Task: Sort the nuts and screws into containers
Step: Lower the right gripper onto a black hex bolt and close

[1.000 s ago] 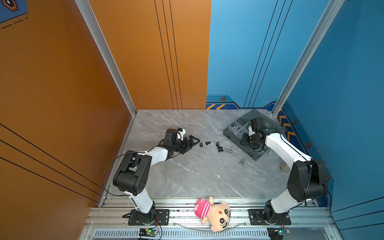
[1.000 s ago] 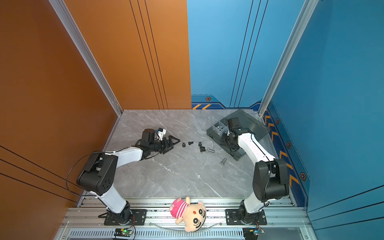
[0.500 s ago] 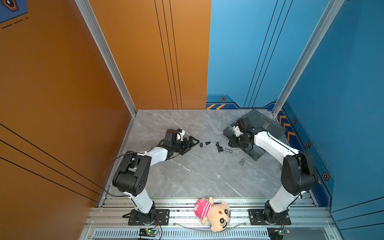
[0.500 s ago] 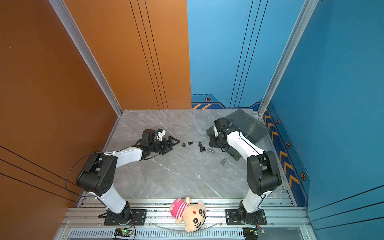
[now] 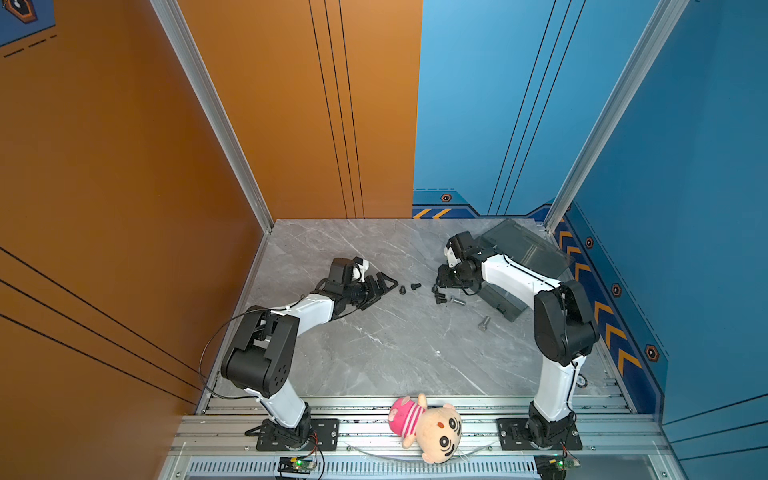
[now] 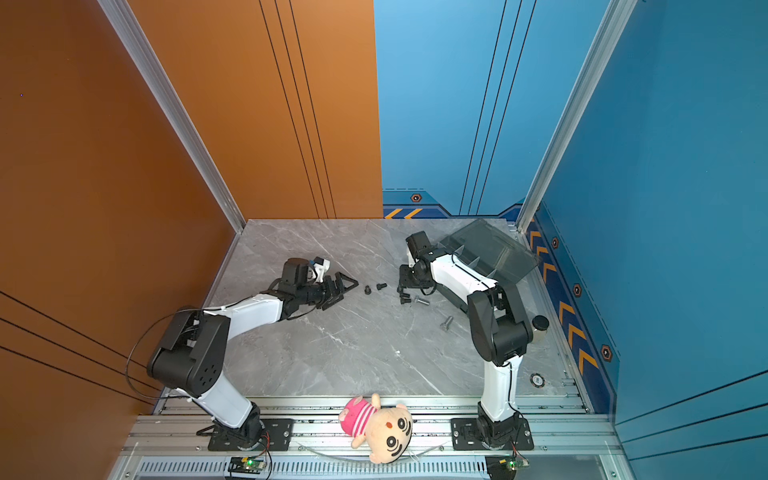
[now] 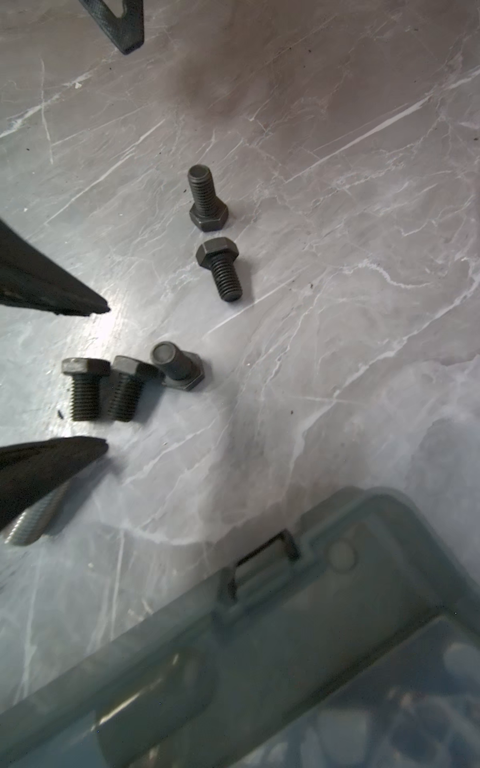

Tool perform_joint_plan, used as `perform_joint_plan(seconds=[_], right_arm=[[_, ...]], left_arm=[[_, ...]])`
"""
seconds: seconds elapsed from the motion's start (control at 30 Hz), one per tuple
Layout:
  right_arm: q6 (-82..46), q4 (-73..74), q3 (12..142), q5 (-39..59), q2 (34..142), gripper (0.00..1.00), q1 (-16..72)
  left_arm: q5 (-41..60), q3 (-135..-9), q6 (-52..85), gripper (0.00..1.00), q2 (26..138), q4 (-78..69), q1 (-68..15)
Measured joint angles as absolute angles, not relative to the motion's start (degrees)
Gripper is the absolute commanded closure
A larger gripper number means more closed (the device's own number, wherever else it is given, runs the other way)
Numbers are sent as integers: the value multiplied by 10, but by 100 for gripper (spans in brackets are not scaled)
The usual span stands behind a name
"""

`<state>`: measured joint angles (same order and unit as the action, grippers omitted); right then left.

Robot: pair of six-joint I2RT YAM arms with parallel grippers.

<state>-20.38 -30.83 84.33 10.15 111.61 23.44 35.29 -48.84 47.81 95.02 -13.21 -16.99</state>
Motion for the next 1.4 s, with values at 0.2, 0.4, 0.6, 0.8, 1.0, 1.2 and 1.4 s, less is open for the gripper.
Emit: perform_joint_plan(seconds=[0.2,0.4,0.6,0.8,1.0,1.2,1.4], right_arm=[[-204,-309,875,83,1143,51,250],[-204,-309,890,70,1161,53,256],[-203,-310,896,55,1181,55,261],[-203,-311,912,42,1200,59,268],[-195,-320,915,28,1211,62,270],[-192,-326,915,22,1211,69,270],[-190,-326,915,17,1213,77,271]], left_arm=[[349,-488,478,3,950,-125,-170],[349,-488,476,2,950,-124,-170],[349,-488,474,2,950,-124,-170],[349,-488,474,3,950,-123,-170],[349,-488,474,2,950,-123,-170],[349,-488,474,2,950,-123,-170],[349,-488,474,2,950,-124,-170]])
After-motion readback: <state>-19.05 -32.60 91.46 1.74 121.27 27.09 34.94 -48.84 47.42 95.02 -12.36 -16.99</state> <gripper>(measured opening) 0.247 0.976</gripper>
